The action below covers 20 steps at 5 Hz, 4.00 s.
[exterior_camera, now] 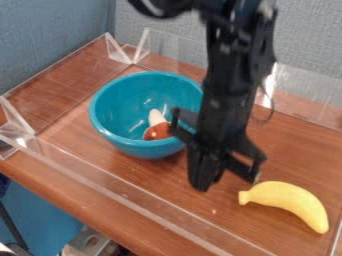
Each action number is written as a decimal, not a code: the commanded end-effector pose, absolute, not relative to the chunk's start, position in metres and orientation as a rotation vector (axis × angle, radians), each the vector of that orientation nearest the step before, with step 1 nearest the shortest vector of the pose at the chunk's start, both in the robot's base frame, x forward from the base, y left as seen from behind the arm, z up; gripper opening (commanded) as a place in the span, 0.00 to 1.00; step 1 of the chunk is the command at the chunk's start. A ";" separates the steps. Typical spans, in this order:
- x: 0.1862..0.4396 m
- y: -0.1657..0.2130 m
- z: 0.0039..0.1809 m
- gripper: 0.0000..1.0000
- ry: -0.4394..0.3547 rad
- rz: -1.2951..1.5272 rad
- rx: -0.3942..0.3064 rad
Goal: Remove the mushroom from the blue bowl and put it on the table
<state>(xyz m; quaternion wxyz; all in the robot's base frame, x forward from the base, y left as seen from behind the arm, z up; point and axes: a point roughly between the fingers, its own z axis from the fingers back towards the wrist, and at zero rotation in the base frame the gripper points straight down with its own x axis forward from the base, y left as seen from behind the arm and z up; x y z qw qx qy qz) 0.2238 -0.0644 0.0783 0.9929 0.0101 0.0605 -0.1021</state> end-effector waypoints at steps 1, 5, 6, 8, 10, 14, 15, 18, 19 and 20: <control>0.225 -0.067 0.063 0.00 0.121 -0.227 0.013; 0.220 -0.067 0.046 0.00 0.170 -0.236 0.077; 0.221 -0.065 0.046 0.00 0.172 -0.231 0.094; 0.219 -0.063 0.044 1.00 0.184 -0.211 0.103; 0.221 -0.062 0.045 0.00 0.181 -0.205 0.120; 0.242 -0.001 0.086 1.00 0.098 -0.074 0.072; 0.256 0.023 0.090 1.00 0.073 -0.042 0.077; 0.317 0.053 0.109 1.00 -0.030 -0.006 0.076; 0.328 0.016 0.110 1.00 -0.046 -0.044 0.055; 0.331 0.045 0.114 1.00 -0.056 0.001 0.056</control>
